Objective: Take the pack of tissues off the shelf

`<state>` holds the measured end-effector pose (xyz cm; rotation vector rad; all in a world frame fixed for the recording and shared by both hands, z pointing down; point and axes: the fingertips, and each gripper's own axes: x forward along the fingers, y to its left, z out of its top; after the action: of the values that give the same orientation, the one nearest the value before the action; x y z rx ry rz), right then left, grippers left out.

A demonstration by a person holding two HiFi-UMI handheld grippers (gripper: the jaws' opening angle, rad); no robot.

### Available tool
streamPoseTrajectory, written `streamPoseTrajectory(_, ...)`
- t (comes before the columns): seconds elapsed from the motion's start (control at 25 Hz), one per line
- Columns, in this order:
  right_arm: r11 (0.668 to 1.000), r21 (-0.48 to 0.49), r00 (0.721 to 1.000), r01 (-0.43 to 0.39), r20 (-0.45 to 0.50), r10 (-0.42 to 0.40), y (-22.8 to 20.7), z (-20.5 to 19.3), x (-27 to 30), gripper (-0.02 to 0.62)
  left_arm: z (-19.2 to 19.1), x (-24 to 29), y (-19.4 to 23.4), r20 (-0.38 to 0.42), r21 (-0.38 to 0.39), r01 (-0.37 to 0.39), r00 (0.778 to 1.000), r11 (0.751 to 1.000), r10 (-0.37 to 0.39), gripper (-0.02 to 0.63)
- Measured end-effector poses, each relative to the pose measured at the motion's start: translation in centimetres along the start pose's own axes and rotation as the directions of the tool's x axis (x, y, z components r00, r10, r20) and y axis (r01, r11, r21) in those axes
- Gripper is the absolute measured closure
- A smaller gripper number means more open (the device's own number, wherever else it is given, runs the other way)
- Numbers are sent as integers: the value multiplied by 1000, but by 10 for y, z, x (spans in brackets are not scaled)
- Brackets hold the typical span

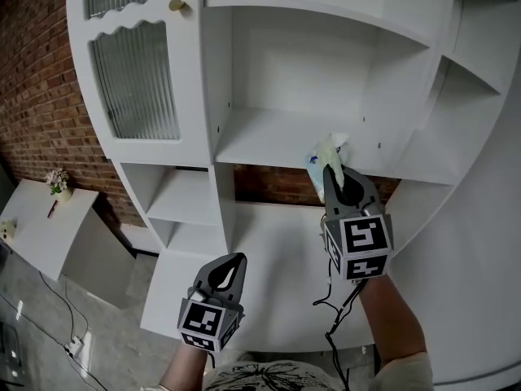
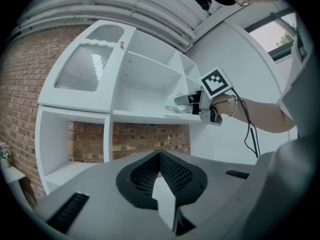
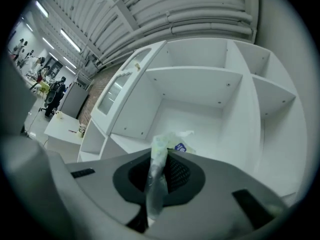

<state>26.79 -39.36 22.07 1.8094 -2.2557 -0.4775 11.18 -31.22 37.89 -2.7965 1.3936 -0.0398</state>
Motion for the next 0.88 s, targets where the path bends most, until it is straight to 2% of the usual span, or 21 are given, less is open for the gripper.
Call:
streamPoseTrajectory(0.28,999,36,1000,28,11,-28,20,-48,-57,591,-7,-8,-21,-15,-4,16,1000,1000,-16,592)
streamPoseTrajectory(0.4,998,64,1000,21,-22,-19,35,-83,-78,591,-9,-12,-21,-18,-4,7,1000,1000,-7,592)
streamPoseTrajectory(0.64,982,186,996,15,-94,3,59,-154,-114,592,-20,-21,-20,-37,-9,-7,999,1000,7,592)
streamPoseTrajectory(0.88,977,212,992,13,-128,15,74,-189,-135,592,-34,-25,-28,-59,-1,18,998,1000,-18,592)
